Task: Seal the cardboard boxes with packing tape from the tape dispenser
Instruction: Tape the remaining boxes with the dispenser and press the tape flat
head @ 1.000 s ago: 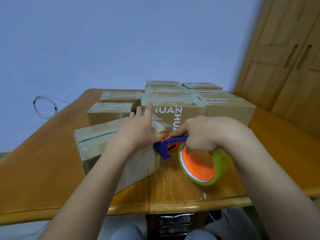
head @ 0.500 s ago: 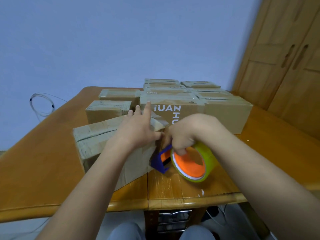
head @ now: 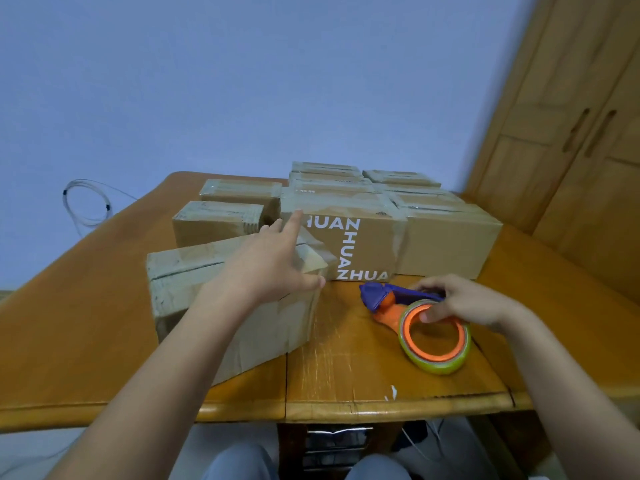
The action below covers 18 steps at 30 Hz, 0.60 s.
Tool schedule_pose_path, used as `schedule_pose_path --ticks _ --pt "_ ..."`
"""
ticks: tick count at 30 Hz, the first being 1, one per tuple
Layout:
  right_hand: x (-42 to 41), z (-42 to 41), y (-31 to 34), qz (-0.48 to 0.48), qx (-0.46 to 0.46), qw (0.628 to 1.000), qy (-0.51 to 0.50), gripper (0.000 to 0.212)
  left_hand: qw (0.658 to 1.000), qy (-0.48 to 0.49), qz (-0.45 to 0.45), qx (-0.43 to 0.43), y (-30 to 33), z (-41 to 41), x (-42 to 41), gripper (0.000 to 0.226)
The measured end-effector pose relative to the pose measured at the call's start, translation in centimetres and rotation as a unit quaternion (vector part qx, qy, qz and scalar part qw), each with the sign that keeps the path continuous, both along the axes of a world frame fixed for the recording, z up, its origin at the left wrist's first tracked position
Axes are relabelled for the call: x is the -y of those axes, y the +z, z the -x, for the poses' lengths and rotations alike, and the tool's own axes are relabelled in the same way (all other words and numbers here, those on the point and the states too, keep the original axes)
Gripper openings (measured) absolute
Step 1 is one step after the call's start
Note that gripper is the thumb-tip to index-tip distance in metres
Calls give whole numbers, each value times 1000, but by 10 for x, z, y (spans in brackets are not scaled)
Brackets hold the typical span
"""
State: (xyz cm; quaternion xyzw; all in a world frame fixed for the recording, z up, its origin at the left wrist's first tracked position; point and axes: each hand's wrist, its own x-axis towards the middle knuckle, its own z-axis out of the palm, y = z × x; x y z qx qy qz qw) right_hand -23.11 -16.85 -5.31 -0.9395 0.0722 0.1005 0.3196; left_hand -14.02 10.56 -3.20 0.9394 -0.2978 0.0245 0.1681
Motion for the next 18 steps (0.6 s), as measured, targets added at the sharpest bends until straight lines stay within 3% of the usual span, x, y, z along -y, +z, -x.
schedule_pose_path --ticks 2,4,7,10,12,14,18 --pt "11 -2 -13 -53 25 998 -22 36 999 -33 2 -3 4 2 -8 109" --pt "19 -5 -22 -47 43 997 -41 25 998 -66 -8 -8 9 3 -18 104" --pt "23 -12 -31 39 58 996 -63 38 994 -100 -46 -20 17 2 -32 90" --pt "13 -14 -30 198 63 975 -82 56 991 -109 -77 -24 22 2 -41 80" --pt "-5 -12 -29 237 144 959 -52 63 990 -107 -95 -10 22 4 -44 78" --pt "-36 -8 -28 130 275 952 -3 59 989 -111 -97 6 16 7 -44 83" --pt "-106 -15 -40 -52 462 884 58 56 993 -108 -51 5 8 7 -47 96"
